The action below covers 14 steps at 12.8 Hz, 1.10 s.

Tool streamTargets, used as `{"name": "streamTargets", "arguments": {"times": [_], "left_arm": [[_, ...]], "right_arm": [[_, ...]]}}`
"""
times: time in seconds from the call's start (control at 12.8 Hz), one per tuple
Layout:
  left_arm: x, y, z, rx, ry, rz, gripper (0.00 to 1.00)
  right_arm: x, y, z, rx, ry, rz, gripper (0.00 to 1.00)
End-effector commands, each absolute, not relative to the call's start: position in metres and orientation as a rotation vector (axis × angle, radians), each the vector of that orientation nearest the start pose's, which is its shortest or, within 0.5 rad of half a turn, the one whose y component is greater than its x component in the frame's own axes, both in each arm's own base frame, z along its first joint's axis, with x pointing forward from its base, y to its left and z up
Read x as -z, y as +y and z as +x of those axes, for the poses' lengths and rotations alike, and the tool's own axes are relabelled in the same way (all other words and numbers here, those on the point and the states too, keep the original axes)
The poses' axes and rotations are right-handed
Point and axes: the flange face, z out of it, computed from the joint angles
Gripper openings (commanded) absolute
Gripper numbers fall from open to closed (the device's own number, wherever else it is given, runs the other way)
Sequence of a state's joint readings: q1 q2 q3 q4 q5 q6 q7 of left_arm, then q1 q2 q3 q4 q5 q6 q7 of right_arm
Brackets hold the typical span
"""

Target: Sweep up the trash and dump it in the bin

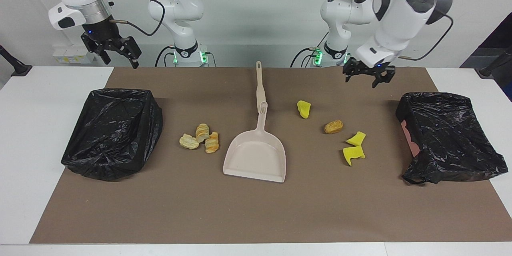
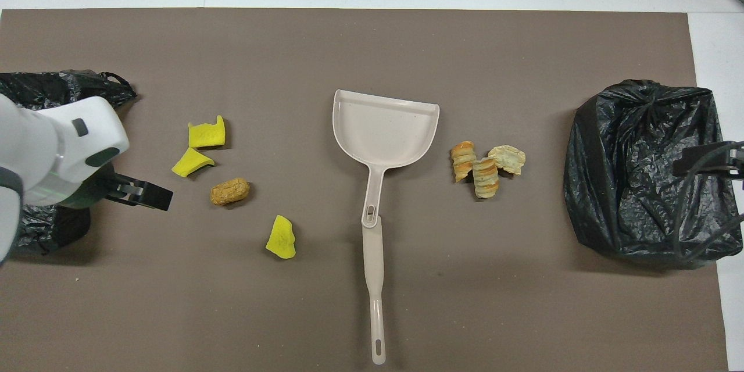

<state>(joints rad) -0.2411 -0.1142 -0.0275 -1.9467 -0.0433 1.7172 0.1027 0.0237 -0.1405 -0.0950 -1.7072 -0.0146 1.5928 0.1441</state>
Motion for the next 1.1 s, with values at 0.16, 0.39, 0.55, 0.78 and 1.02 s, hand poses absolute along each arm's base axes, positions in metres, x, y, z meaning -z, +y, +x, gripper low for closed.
{"name": "streamTargets", "arguments": {"times": [0.16, 0.39, 0.55, 0.78, 1.02], "left_arm": [[-0.460, -0.205, 0.451, -0.138, 0.652, -3.099, 1.00], [-0.423, -0.273, 0.421, -0.128, 0.605, -3.099, 1.00], [-0.405, -0.319, 0.398, -0.061, 0.502, -3.146, 1.00], [-0.386, -0.374, 0.369, -0.064, 0.459, -3.209, 1.00], [-0.370, -0.409, 0.339, -0.081, 0.411, -3.211, 1.00]], "right_arm": [[-0.638, -0.038, 0.510, 0.118, 0.346, -3.124, 1.00], [-0.639, -0.039, 0.510, 0.111, 0.348, -3.108, 1.00], [-0.639, -0.039, 0.510, 0.112, 0.304, -3.121, 1.00], [-0.636, -0.038, 0.504, 0.076, 0.253, -3.127, 1.00], [-0.631, -0.035, 0.504, 0.059, 0.241, -3.121, 1.00]]}}
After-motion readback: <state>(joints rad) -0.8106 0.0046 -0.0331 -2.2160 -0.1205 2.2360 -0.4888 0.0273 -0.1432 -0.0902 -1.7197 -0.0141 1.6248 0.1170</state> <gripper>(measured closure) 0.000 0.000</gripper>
